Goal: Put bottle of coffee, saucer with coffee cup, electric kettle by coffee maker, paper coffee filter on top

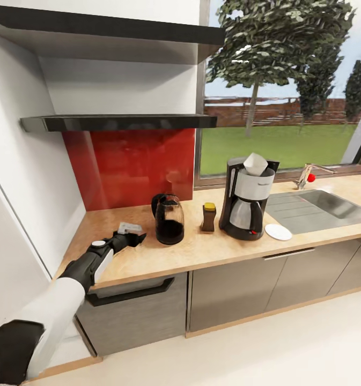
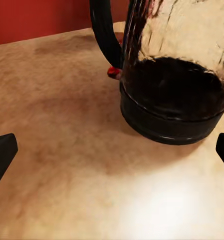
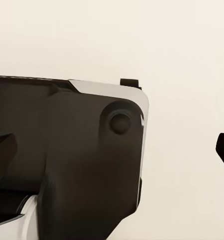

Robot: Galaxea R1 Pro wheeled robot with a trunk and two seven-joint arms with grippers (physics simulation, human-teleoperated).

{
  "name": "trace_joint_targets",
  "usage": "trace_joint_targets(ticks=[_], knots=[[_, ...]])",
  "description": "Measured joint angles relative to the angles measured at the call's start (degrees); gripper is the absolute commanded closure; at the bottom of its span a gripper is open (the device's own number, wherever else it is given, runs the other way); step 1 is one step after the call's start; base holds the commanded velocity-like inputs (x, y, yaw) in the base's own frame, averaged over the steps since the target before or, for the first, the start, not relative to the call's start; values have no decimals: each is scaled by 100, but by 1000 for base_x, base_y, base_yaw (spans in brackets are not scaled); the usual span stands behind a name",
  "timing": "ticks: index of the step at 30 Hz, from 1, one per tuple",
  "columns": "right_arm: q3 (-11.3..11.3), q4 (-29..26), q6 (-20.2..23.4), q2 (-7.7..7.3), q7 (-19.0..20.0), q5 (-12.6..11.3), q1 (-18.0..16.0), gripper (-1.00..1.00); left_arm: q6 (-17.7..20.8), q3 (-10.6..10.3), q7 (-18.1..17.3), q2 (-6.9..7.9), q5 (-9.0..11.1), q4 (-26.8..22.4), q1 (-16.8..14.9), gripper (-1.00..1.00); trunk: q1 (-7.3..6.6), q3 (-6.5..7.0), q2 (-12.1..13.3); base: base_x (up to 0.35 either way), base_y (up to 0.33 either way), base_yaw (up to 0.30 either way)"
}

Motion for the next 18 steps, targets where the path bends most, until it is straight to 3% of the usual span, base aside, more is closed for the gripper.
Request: trace_joint_targets(ticks=[6,7,13,18], knots=[[-7,-7,9,-15,0,-7,0,-100,-19,0,-11,88,-33,219,-125,-100,0,-1,0,0,0,-17],[-6,-7,15,-24,1,-9,0,-100,-22,9,-10,177,-17,228,-112,-100,0,-1,0,0,0,-162],[0,-7,17,-10,1,-10,1,-100,-12,23,-10,315,18,227,-103,-100,0,-1,0,0,0,-227],[0,-7,17,-2,1,-4,1,-100,-15,29,-183,522,28,231,-103,-100,0,-1,0,0,0,-239]])
